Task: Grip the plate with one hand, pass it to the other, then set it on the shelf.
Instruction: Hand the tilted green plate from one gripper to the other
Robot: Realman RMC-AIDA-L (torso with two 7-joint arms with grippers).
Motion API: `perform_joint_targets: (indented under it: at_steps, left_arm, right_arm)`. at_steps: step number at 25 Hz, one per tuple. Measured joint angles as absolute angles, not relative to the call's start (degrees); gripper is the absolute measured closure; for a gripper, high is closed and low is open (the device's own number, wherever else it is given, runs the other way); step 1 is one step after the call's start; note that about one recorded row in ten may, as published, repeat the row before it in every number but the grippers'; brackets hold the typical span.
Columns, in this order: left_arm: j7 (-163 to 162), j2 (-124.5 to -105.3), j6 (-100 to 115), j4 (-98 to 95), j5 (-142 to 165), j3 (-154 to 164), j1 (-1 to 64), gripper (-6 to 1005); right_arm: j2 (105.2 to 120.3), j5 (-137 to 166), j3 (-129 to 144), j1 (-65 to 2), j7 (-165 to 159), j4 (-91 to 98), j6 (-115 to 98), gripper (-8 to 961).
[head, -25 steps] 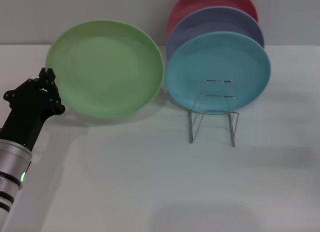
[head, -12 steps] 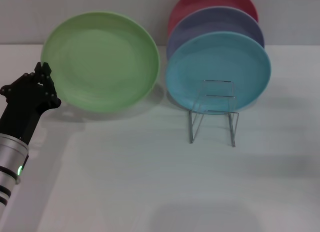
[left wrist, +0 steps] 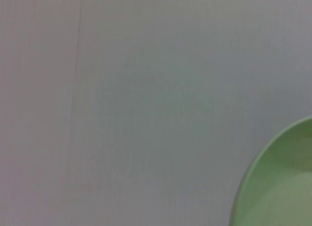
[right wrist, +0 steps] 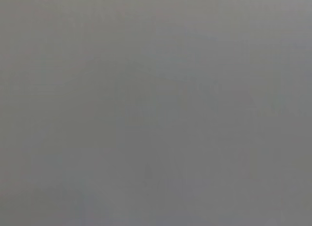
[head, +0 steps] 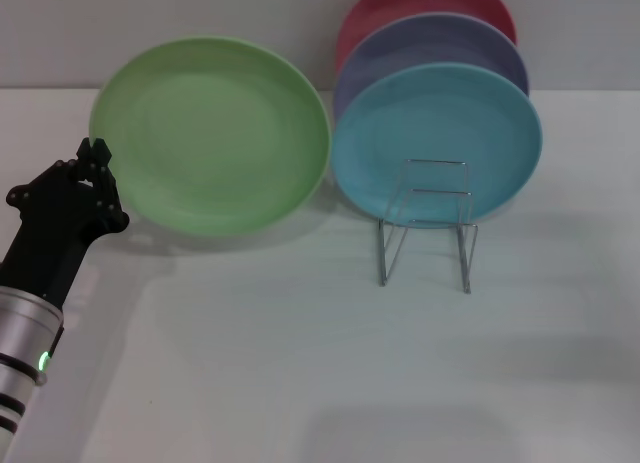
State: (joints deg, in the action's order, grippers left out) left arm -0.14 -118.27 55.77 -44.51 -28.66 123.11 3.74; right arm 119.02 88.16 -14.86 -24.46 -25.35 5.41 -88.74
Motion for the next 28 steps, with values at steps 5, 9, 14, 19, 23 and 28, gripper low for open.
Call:
perform_joint_targets:
  at_steps: [5,9,14,19,23,28]
  left_arm:
    - [0.12,-118.49,57.44,-44.07,-28.76,124.61,3.16,969]
    - [2.05,-118.87,57.51,-43.93,-29.43,126.25,2.91,970]
    - [7.81,-119.08,59.01,-44.15,-38.47,131.72,3.05,970]
    - [14.50,-119.10,62.33,-45.10,-47.96,137.48,3.15,969]
    - [18.77,-119.09,63.90,-45.77,-54.46,141.18,3.70,969]
    - [21.07,-119.09,65.52,-46.29,-57.28,143.23,3.64,969]
  right_arm:
    - [119.08,88.16,-9.13,-21.55,-25.48,2.95,-92.81,297]
    - [119.10,88.16,-5.31,-19.65,-25.26,0.33,-94.49,297]
    - [119.26,88.19,2.27,-18.69,-25.00,-1.59,-94.71,298]
    - [119.30,88.21,5.16,-18.70,-22.72,-3.84,-95.14,298]
    - [119.19,89.11,6.78,-18.76,-18.48,-7.09,-97.10,298]
    - [118.91,90.16,7.92,-18.63,-11.95,-12.23,-100.25,299]
